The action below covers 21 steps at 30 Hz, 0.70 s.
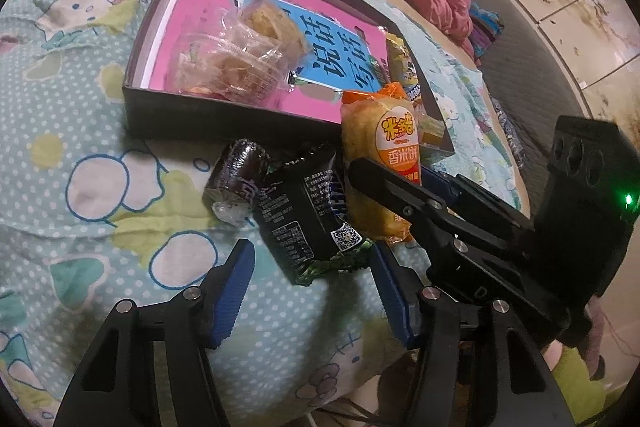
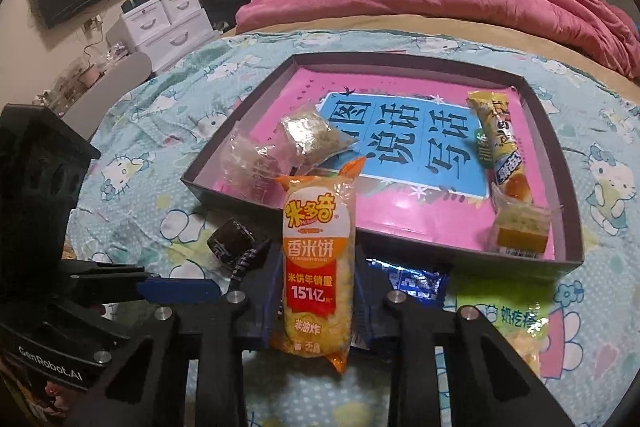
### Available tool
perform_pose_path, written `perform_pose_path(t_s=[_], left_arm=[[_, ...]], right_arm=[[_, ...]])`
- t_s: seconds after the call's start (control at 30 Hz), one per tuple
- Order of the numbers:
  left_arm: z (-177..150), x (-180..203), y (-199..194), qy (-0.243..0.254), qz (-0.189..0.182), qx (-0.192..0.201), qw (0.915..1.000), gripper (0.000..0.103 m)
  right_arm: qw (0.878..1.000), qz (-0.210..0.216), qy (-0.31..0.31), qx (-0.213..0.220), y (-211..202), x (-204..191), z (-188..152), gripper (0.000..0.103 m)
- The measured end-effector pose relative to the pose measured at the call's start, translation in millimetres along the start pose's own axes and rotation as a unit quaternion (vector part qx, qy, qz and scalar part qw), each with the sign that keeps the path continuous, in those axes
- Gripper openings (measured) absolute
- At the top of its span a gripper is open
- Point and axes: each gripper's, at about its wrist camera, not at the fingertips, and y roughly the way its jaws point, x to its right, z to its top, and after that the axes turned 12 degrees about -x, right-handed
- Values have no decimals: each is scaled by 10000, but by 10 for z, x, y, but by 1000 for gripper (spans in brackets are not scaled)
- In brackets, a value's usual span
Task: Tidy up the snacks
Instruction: 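Close the right tool on the bread bag and lift while the left tool lowers to the black bag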
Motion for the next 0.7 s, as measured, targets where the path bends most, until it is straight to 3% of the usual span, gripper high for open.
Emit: perform_pose_path(t_s=[0.47, 0.7], left_arm=[[187, -137, 184, -530, -740, -80, 9958, 60], [276, -222, 239, -689, -879, -130, 9937, 48]], right_arm=[[9980, 58, 290, 558, -382, 169, -109, 30], [9974, 69, 413, 581, -383, 199, -129, 30]])
